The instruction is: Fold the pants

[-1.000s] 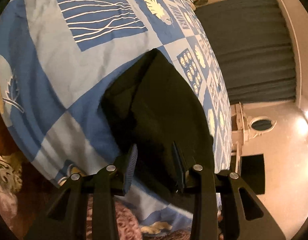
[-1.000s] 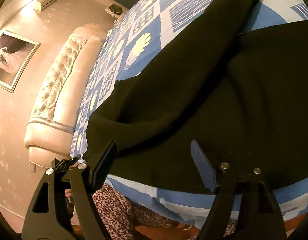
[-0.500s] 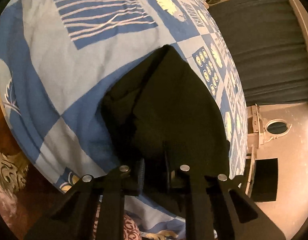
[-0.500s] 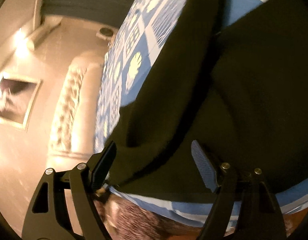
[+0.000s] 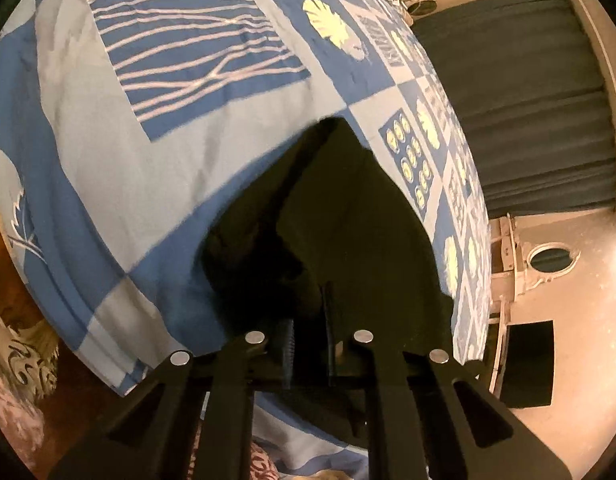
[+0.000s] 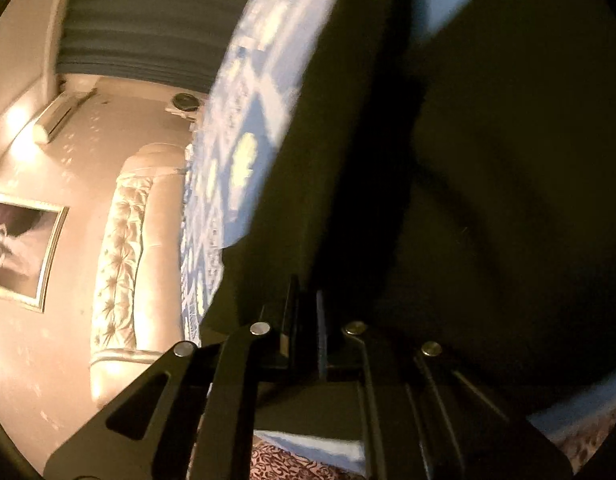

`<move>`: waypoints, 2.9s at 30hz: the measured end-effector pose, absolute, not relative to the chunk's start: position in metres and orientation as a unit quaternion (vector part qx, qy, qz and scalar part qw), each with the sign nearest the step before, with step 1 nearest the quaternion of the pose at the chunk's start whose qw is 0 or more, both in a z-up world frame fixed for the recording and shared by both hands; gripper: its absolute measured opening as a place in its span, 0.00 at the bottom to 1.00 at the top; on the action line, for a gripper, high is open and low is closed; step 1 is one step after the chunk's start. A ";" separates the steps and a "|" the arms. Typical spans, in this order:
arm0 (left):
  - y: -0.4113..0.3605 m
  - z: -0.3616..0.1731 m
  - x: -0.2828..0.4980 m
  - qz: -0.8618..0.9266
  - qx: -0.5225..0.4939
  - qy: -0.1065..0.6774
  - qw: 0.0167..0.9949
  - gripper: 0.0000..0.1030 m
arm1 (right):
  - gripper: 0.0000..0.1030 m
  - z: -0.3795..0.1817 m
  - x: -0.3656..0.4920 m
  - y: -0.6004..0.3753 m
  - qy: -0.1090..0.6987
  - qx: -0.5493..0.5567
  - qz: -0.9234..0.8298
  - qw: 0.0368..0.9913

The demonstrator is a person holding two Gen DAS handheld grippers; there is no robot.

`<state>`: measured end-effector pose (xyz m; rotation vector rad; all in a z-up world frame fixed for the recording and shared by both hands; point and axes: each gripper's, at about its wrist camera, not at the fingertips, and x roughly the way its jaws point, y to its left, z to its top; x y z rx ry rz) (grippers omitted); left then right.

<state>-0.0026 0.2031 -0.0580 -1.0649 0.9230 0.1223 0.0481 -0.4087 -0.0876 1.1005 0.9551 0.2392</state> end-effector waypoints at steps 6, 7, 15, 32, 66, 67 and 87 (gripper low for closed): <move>0.222 -0.063 -0.014 0.063 -0.502 0.407 0.760 0.11 | 0.06 -0.074 0.004 -0.396 0.422 0.491 0.112 0.754; 0.224 -0.063 -0.015 0.064 -0.504 0.406 0.760 0.11 | 0.06 -0.078 0.000 -0.394 0.427 0.490 0.110 0.751; 0.235 -0.065 -0.025 0.067 -0.500 0.396 0.767 0.11 | 0.06 -0.115 -0.020 -0.390 0.452 0.519 0.090 0.720; 0.207 0.004 -0.049 0.113 -0.304 0.381 0.866 0.28 | 0.54 -0.056 -0.013 -0.556 0.303 0.578 -0.040 0.756; 0.076 -0.030 0.015 0.006 -0.296 0.449 0.843 0.73 | 0.21 -0.012 0.034 -0.725 0.257 0.537 -0.116 0.795; 0.075 -0.030 0.016 0.006 -0.293 0.450 0.844 0.73 | 0.40 -0.012 0.030 -0.727 0.261 0.531 -0.126 0.796; 0.074 -0.031 0.016 0.012 -0.294 0.451 0.843 0.74 | 0.35 -0.094 -0.040 -0.730 0.301 0.581 -0.146 0.742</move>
